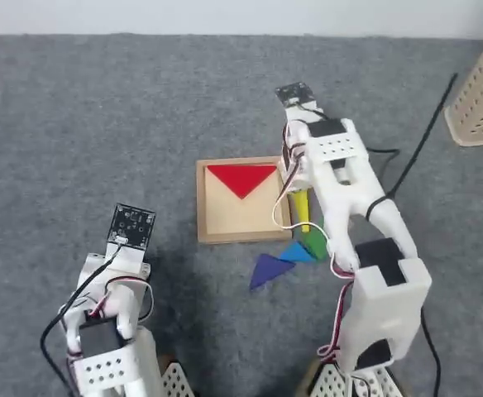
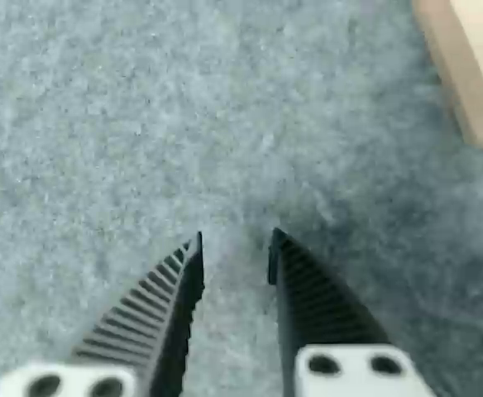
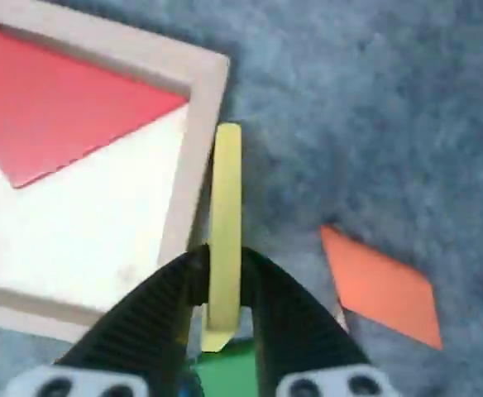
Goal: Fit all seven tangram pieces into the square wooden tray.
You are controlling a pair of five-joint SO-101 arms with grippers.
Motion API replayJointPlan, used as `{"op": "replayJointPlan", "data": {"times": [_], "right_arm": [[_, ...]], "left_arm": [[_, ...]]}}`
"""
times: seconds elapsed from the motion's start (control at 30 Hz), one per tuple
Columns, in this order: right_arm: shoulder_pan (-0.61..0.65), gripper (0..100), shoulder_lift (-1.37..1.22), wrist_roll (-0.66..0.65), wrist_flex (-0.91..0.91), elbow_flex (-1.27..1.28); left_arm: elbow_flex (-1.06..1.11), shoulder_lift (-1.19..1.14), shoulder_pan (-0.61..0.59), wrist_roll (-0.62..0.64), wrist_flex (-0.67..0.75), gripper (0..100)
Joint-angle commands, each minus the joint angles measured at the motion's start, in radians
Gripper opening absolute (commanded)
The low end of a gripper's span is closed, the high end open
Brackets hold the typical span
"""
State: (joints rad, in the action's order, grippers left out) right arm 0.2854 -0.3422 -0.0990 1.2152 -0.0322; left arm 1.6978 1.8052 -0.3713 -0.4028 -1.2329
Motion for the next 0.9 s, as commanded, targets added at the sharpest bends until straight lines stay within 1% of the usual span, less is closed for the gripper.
{"op": "replayJointPlan", "data": {"times": [0.0,0.07,0.17,0.27,0.43,0.5,0.87], "right_arm": [[0.021,0.6,0.065,0.052,0.053,-0.118],[0.048,0.6,0.117,0.072,0.065,-0.135],[0.124,0.6,0.183,0.098,0.061,-0.133],[0.194,0.6,0.189,0.1,0.004,-0.092],[0.234,0.6,0.193,0.1,-0.203,0.072],[0.246,0.6,0.191,0.104,-0.249,0.101],[0.355,0.6,0.174,0.106,-0.303,0.11]], "left_arm": [[-0.013,0.023,-0.002,0.008,-0.003,12],[-0.013,0.023,-0.002,0.008,-0.003,12],[-0.013,0.023,-0.002,0.008,-0.003,12],[-0.013,0.023,-0.002,0.008,-0.003,12],[-0.013,0.023,-0.002,0.008,-0.003,12],[-0.013,0.023,-0.002,0.008,-0.003,12],[-0.013,0.023,-0.002,0.008,-0.003,12]]}}
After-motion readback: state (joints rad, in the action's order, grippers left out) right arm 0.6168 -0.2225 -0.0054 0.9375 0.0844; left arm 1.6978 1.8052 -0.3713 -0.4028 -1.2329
